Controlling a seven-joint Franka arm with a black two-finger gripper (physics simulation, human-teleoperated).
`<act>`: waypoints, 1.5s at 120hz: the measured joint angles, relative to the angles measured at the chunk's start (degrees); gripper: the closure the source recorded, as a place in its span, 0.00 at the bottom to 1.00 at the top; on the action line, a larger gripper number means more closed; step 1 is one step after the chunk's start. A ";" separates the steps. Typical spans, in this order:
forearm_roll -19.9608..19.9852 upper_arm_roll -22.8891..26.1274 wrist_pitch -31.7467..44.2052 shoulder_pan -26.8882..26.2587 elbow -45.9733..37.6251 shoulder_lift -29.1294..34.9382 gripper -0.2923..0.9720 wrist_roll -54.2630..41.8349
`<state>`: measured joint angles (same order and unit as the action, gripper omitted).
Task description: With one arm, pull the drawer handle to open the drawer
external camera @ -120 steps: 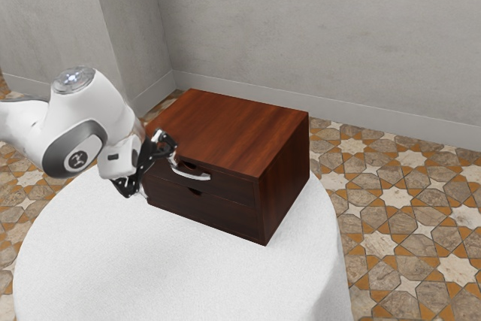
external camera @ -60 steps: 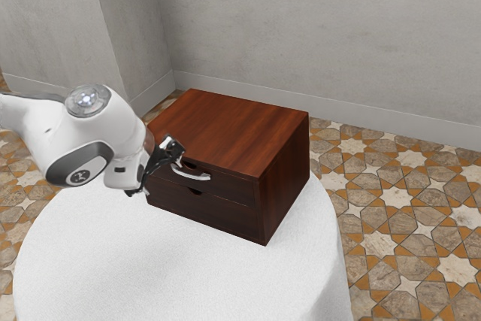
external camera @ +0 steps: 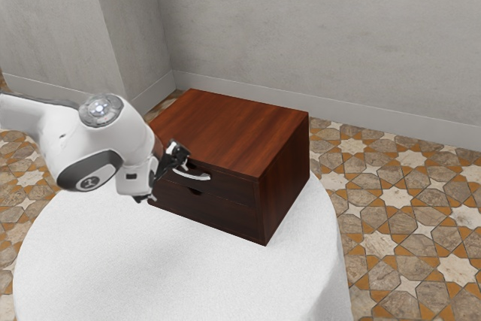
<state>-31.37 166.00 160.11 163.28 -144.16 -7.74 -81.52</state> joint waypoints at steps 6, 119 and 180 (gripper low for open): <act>-0.11 0.00 0.40 0.02 -0.07 0.22 0.12 0.39; -0.74 0.00 1.43 -0.02 -12.58 -11.83 0.23 4.14; -1.99 0.00 -3.22 0.09 -15.95 -16.33 0.23 4.68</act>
<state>-33.36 166.00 156.89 163.37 -160.10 -24.06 -76.84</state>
